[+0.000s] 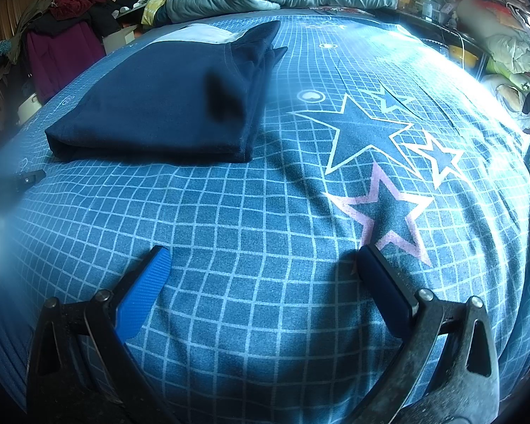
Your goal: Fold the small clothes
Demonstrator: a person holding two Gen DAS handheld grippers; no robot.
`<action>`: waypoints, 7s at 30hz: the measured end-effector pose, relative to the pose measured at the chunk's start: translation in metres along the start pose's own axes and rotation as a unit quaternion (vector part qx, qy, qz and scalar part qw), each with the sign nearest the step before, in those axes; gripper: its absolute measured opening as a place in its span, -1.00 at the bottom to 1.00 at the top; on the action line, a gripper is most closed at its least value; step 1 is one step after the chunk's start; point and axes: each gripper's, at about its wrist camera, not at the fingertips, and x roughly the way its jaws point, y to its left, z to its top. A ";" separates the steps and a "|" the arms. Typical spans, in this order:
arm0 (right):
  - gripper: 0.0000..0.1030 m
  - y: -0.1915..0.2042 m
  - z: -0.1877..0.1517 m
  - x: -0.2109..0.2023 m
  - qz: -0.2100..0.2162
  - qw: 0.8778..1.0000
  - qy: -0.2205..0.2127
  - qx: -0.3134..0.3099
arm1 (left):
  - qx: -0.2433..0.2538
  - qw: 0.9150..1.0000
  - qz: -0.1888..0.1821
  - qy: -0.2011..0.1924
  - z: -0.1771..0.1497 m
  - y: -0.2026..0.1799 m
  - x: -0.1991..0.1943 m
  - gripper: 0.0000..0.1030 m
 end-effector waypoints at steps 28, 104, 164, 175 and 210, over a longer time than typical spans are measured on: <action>1.00 -0.002 0.000 0.001 0.001 1.000 0.000 0.000 | 0.000 1.000 0.000 0.000 0.000 0.000 0.000 1.00; 1.00 0.011 -0.001 0.004 -0.030 0.999 -0.004 0.018 | -0.036 0.998 0.044 0.016 0.023 -0.008 0.018 1.00; 1.00 0.106 0.095 -0.358 -0.121 0.923 -0.366 0.016 | -0.009 0.913 -0.015 -0.407 0.044 -0.067 -0.392 1.00; 1.00 0.113 0.098 -0.300 -0.080 0.965 -0.248 0.018 | 0.034 0.943 -0.021 -0.331 0.045 -0.111 -0.363 1.00; 0.99 0.117 0.097 -0.265 -0.023 0.986 -0.161 0.019 | 0.017 0.970 -0.022 -0.242 0.061 -0.100 -0.286 1.00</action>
